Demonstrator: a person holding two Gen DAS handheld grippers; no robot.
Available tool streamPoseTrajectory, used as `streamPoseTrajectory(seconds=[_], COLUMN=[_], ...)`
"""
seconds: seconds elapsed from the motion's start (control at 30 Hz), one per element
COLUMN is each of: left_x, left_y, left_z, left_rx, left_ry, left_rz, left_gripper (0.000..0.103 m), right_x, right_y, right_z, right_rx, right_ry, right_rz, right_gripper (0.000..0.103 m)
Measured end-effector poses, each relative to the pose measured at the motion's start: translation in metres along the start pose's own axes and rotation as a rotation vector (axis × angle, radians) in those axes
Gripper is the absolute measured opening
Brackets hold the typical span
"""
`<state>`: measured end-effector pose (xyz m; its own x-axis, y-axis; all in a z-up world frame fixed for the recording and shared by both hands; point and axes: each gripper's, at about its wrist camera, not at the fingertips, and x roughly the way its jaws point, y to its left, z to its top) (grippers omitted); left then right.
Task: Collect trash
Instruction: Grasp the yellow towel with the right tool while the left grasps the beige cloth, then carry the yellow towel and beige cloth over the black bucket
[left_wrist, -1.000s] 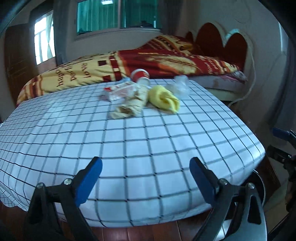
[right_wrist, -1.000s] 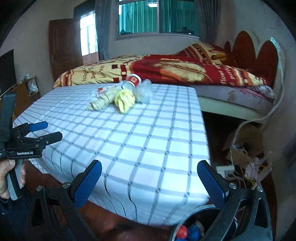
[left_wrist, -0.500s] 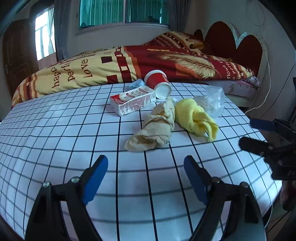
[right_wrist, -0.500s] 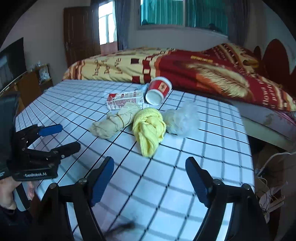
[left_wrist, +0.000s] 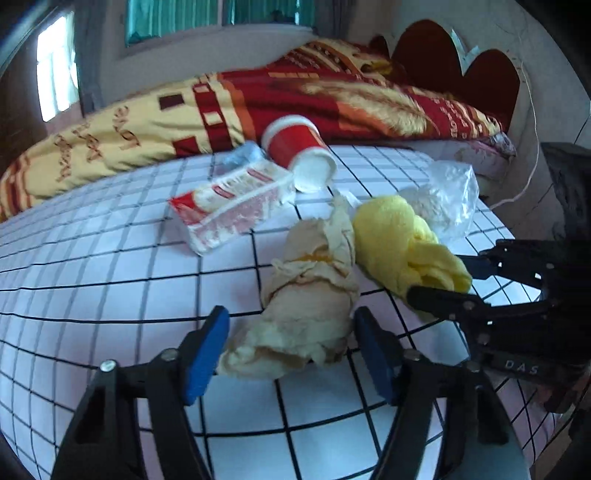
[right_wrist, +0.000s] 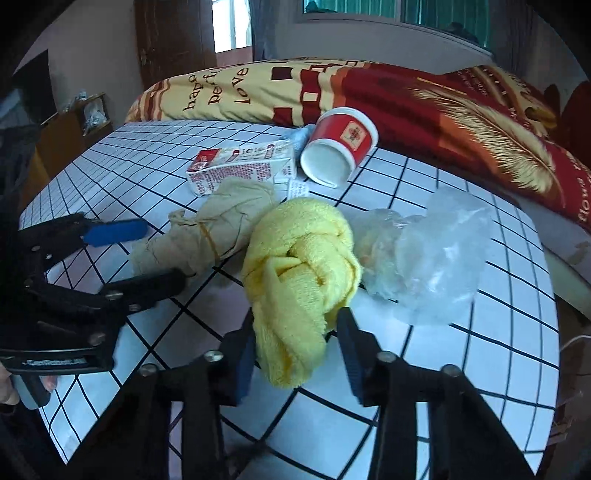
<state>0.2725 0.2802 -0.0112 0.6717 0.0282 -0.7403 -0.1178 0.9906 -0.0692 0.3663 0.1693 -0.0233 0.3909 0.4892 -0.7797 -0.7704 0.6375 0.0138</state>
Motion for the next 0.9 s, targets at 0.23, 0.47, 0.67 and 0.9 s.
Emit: streamPoseTrajectory(seconds=[0.23, 0.47, 0.67, 0.9], left_x=[0.001, -0.052, -0.090, -0.122], left_y=[0.000, -0.006, -0.024, -0.053], left_z=[0.000, -0.019, -0.035, -0.059], left_rx=[-0.028, -0.010, 0.027, 0.034], left_ry=[0.027, -0.082, -0.127, -0.153], left_rz=[-0.069, -0.058, -0.061, -0.087], left_gripper=[0.025, 0.023, 0.023, 0.023], right_x=[-0.012, -0.054, -0.110, -0.180], right_y=[0.007, 0.020, 0.030, 0.029], right_z=[-0.003, -0.018, -0.044, -0.091], right_rx=[-0.014, -0.045, -0.059, -0.016], right_ry=[-0.038, -0.117, -0.192, -0.267], right_rz=[0.013, 0.006, -0.013, -0.056], right_gripper=[0.010, 0.009, 0.009, 0.009])
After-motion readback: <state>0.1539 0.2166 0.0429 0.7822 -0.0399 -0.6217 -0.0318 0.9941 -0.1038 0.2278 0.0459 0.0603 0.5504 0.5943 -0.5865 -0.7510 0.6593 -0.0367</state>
